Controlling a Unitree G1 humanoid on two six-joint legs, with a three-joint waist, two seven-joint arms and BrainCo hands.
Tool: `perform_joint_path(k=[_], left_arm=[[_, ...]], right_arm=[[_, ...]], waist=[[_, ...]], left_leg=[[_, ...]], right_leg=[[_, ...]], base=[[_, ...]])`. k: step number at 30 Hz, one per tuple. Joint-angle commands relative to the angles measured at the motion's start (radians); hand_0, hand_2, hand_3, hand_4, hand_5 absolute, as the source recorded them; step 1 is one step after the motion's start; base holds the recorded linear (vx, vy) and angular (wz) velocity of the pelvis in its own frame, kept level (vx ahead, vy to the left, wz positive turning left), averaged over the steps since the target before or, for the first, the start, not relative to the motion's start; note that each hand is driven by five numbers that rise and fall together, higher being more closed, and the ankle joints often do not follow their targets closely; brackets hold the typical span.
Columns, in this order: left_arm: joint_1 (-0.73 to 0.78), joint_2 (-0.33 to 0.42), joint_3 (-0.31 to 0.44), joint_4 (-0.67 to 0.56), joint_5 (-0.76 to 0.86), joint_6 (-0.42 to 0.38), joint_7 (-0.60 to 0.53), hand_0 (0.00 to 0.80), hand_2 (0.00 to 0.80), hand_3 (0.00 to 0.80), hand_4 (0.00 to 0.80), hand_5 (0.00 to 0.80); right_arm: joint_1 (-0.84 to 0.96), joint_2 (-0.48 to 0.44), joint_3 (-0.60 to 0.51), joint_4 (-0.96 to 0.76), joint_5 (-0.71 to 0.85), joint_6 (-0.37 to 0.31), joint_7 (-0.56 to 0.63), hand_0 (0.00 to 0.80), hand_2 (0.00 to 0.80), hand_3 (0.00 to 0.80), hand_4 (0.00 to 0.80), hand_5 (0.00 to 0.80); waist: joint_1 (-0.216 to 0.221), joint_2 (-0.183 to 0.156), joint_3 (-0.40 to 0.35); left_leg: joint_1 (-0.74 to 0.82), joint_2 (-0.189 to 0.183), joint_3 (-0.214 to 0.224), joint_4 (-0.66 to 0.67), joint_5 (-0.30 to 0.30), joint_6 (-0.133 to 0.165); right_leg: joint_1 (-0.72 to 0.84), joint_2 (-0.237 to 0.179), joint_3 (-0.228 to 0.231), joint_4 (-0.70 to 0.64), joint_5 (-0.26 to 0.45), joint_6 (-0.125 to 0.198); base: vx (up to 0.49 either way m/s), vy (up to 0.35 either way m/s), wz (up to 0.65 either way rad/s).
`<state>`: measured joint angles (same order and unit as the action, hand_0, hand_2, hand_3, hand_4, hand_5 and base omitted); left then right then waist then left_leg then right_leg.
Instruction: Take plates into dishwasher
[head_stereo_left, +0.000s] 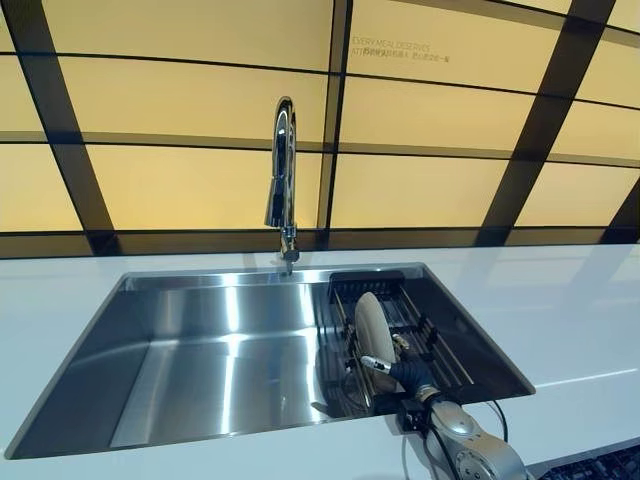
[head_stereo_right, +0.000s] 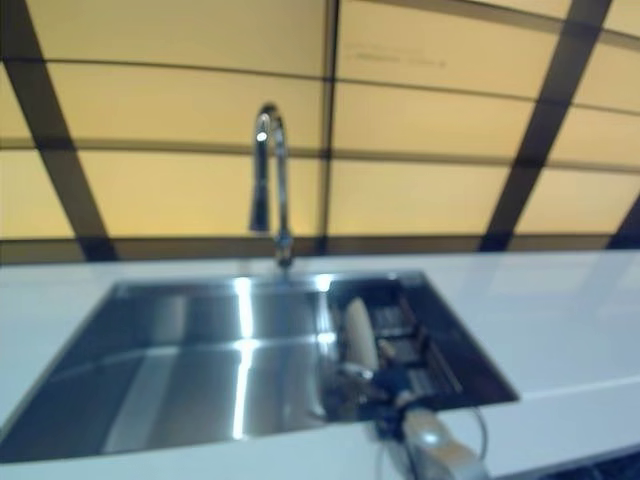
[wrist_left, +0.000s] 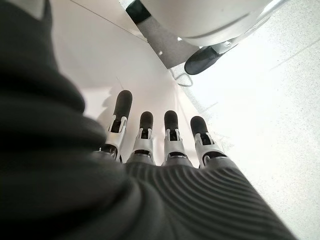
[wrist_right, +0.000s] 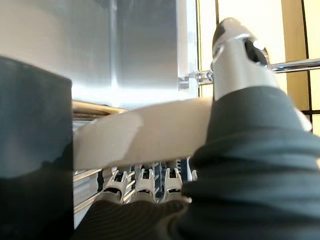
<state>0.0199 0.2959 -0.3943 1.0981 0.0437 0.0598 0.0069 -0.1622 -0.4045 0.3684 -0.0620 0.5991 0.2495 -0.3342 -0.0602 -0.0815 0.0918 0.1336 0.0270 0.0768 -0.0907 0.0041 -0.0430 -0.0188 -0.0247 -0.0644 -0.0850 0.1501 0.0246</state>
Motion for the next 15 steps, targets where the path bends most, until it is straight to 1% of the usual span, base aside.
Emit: perform_joint_path(k=[1, 2, 3, 4, 5, 6, 7, 8, 11, 15], left_arm=[[-0.116, -0.003, -0.036, 0.013, -0.004, -0.014, 0.009, 0.0, 0.0, 0.0, 0.0, 0.0], [-0.116, -0.004, -0.037, 0.013, -0.005, -0.015, 0.009, 0.0, 0.0, 0.0, 0.0, 0.0], [-0.115, -0.005, -0.038, 0.015, -0.005, -0.017, 0.01, 0.0, 0.0, 0.0, 0.0, 0.0], [-0.114, -0.006, -0.037, 0.016, -0.003, -0.019, 0.01, 0.0, 0.0, 0.0, 0.0, 0.0], [-0.115, -0.004, -0.034, 0.013, 0.001, -0.016, 0.005, 0.0, 0.0, 0.0, 0.0, 0.0], [-0.115, -0.005, -0.034, 0.014, 0.003, -0.014, 0.004, 0.0, 0.0, 0.0, 0.0, 0.0], [-0.116, -0.005, -0.034, 0.016, 0.003, -0.015, 0.005, 0.0, 0.0, 0.0, 0.0, 0.0], [-0.115, -0.006, -0.034, 0.017, 0.004, -0.016, 0.006, 0.0, 0.0, 0.0, 0.0, 0.0], [-0.111, -0.006, -0.028, 0.025, 0.012, -0.023, 0.006, 0.0, 0.0, 0.0, 0.0, 0.0], [-0.112, -0.002, -0.023, 0.037, 0.017, -0.028, 0.002, 0.0, 0.0, 0.0, 0.0, 0.0]], right_arm=[[-0.052, 0.01, -0.02, 0.008, -0.027, -0.083, 0.003, 0.063, 0.063, 0.063, 0.063, 0.063], [-0.052, 0.011, -0.021, 0.012, -0.027, -0.086, 0.004, 0.088, 0.088, 0.088, 0.088, 0.088], [-0.051, 0.012, -0.024, 0.021, -0.026, -0.092, 0.003, 0.173, 0.173, 0.173, 0.173, 0.173], [-0.05, 0.013, -0.028, 0.028, -0.026, -0.101, 0.004, 0.405, 0.405, 0.405, 0.405, 0.405], [-0.048, 0.013, -0.034, 0.038, -0.026, -0.106, 0.007, 0.518, 0.518, 0.518, 0.518, 0.518], [-0.049, 0.014, -0.038, 0.051, -0.026, -0.113, 0.011, 0.678, 0.678, 0.678, 0.678, 0.678], [-0.051, 0.015, -0.041, 0.059, -0.025, -0.118, 0.01, 0.725, 0.725, 0.725, 0.725, 0.725], [-0.053, 0.017, -0.044, 0.068, -0.026, -0.123, 0.01, 0.8, 0.8, 0.8, 0.8, 0.8], [-0.055, 0.02, -0.055, 0.091, -0.027, -0.135, 0.016, 0.8, 0.8, 0.8, 0.8, 0.8], [-0.065, 0.012, -0.069, 0.103, -0.019, -0.132, 0.021, 0.8, 0.8, 0.8, 0.8, 0.8]], waist=[[0.022, 0.025, 0.022], [0.022, 0.025, 0.023], [0.023, 0.025, 0.024], [0.024, 0.024, 0.024], [0.024, 0.024, 0.023], [0.025, 0.024, 0.022], [0.026, 0.024, 0.022], [0.027, 0.024, 0.023], [0.03, 0.024, 0.022], [0.031, 0.022, 0.021]], left_leg=[[-0.02, -0.053, 0.014, 0.003, -0.057, 0.083], [-0.02, -0.053, 0.013, 0.003, -0.057, 0.083], [-0.019, -0.053, 0.012, 0.003, -0.056, 0.083], [-0.019, -0.053, 0.011, 0.003, -0.056, 0.083], [-0.019, -0.053, 0.01, 0.003, -0.056, 0.082], [-0.019, -0.052, 0.009, 0.003, -0.056, 0.083], [-0.02, -0.052, 0.009, 0.003, -0.056, 0.083], [-0.02, -0.052, 0.009, 0.003, -0.056, 0.083], [-0.02, -0.05, 0.01, 0.003, -0.057, 0.083], [-0.021, -0.05, 0.012, 0.003, -0.056, 0.084]], right_leg=[[0.069, -0.024, 0.0, 0.102, -0.156, 0.095], [0.069, -0.024, -0.001, 0.102, -0.156, 0.095], [0.07, -0.025, -0.001, 0.103, -0.157, 0.095], [0.071, -0.025, -0.002, 0.104, -0.157, 0.096], [0.07, -0.026, -0.003, 0.106, -0.157, 0.097], [0.069, -0.026, -0.003, 0.108, -0.157, 0.098], [0.067, -0.027, -0.003, 0.109, -0.158, 0.099], [0.066, -0.027, -0.004, 0.11, -0.158, 0.099], [0.067, -0.029, -0.007, 0.11, -0.158, 0.099], [0.066, -0.029, -0.01, 0.112, -0.158, 0.099]], base=[[0.0, 0.0, 0.0], [0.0, 0.0, 0.0], [0.0, 0.0, 0.0], [0.0, 0.0, 0.0], [0.022, -0.013, 0.03], [0.019, -0.016, 0.04], [0.014, -0.015, 0.03], [0.0, 0.0, 0.0], [0.0, 0.0, 0.0], [0.0, 0.0, 0.0]])
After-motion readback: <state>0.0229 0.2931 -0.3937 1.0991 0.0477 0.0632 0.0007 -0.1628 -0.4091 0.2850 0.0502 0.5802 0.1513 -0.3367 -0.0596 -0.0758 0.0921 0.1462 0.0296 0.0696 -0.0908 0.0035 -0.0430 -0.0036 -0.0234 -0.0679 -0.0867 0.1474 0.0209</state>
